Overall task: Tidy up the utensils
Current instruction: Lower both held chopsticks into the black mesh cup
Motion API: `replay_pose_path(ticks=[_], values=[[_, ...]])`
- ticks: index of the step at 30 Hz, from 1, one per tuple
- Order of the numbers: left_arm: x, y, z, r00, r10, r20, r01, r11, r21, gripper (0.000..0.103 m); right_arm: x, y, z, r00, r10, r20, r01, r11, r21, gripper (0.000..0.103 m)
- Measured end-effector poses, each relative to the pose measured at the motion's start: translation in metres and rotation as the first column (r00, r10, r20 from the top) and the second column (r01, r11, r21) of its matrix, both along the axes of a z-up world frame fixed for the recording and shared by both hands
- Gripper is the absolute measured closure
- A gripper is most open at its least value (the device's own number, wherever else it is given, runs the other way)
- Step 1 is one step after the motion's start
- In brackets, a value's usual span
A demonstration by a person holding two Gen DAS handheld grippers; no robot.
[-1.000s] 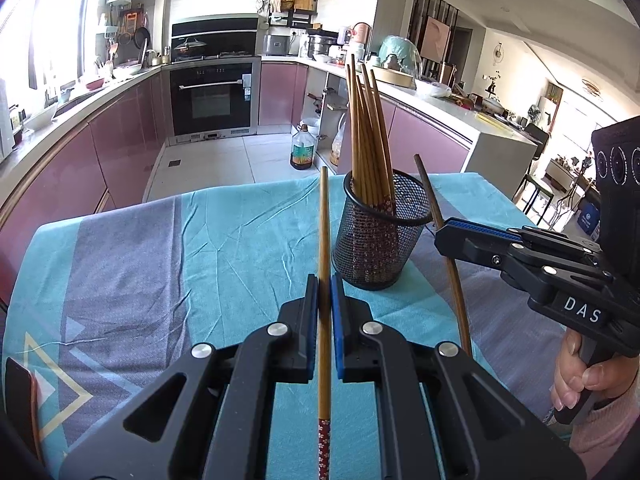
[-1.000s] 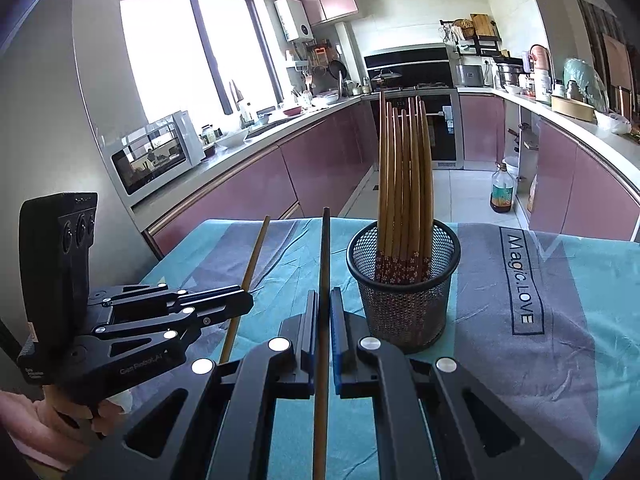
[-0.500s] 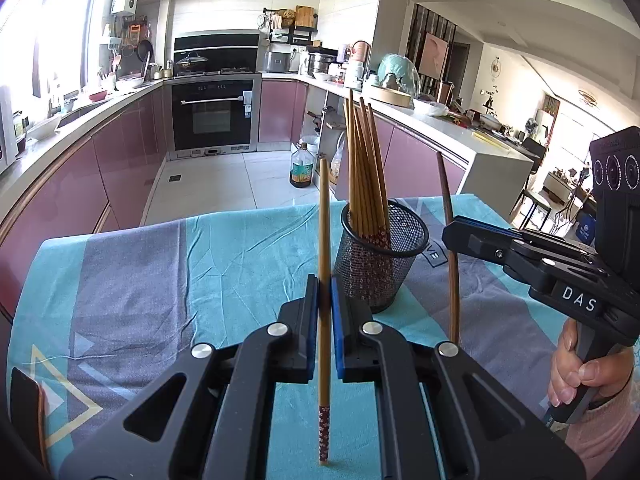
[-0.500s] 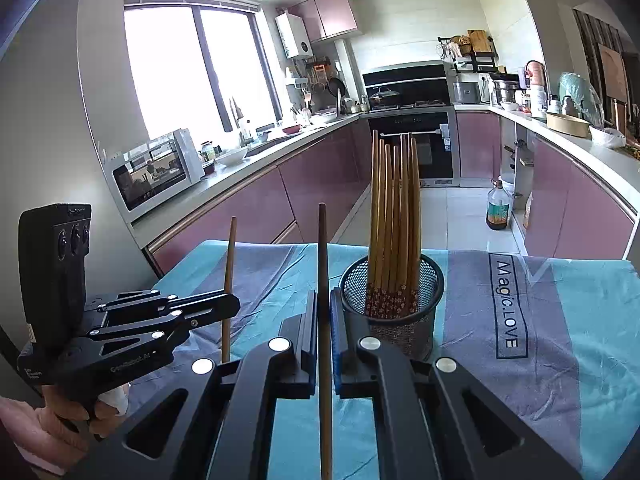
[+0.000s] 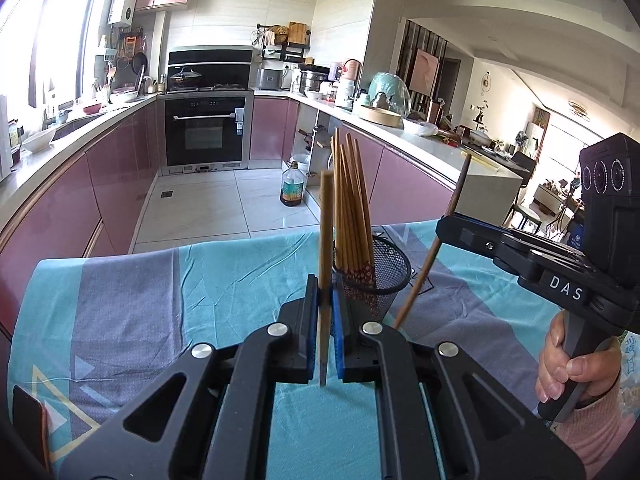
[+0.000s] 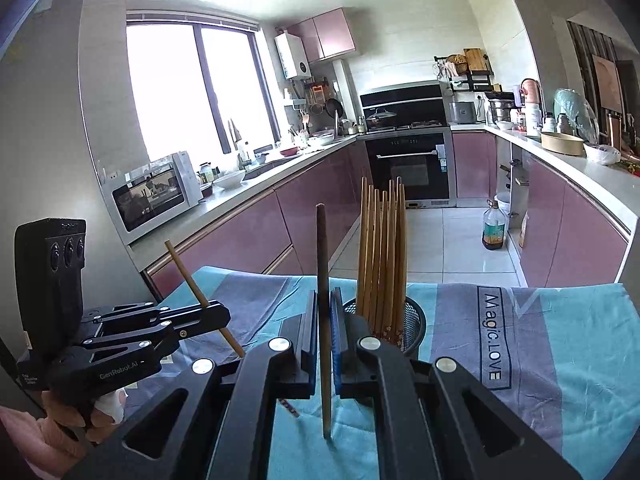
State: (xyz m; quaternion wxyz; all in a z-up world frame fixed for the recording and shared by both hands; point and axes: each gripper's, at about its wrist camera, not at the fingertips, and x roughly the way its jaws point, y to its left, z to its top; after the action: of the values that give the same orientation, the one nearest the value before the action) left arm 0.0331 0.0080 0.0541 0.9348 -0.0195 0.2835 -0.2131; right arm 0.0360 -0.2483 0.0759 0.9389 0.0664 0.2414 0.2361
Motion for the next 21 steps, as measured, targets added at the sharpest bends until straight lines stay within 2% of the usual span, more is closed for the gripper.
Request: replay_pose_path(ticks=[21], values=[[-0.003, -0.005, 0.030, 0.997, -0.012, 0.082, 0.013, 1.000, -0.012, 0.096, -0.006, -0.003, 0.025, 0.997, 0.001, 0.080, 0.000, 1.000, -0.008, 0.098]])
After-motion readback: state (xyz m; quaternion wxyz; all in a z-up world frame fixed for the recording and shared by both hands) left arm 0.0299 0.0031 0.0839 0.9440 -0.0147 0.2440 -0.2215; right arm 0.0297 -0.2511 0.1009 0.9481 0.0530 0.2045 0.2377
